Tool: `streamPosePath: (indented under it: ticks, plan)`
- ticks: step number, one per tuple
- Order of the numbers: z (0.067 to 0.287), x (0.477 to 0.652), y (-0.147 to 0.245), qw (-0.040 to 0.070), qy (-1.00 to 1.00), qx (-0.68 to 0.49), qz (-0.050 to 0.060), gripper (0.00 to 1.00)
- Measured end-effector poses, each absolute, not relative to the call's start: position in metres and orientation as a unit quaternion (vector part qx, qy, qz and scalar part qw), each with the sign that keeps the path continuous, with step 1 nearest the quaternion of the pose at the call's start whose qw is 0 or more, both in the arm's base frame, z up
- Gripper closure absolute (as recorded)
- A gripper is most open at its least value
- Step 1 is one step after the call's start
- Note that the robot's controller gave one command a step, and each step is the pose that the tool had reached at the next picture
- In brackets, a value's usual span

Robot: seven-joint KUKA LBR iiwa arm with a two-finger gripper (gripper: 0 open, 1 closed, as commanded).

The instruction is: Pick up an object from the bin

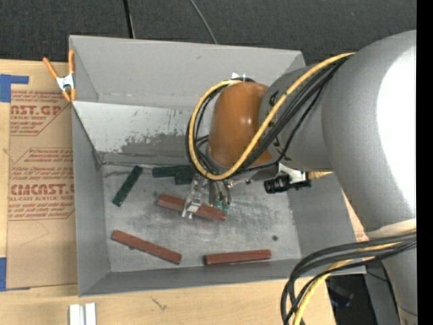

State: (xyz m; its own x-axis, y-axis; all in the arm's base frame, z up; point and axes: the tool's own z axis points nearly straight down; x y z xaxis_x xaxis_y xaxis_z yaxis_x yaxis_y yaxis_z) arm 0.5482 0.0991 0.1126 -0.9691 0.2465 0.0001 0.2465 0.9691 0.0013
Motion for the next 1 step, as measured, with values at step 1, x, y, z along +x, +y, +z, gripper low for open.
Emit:
streamPosePath:
  ticks: [1]
  plan:
    - [0.1233, 0.5487, 0.0991, 0.001, 0.992, 0.124, 0.001, 1.0]
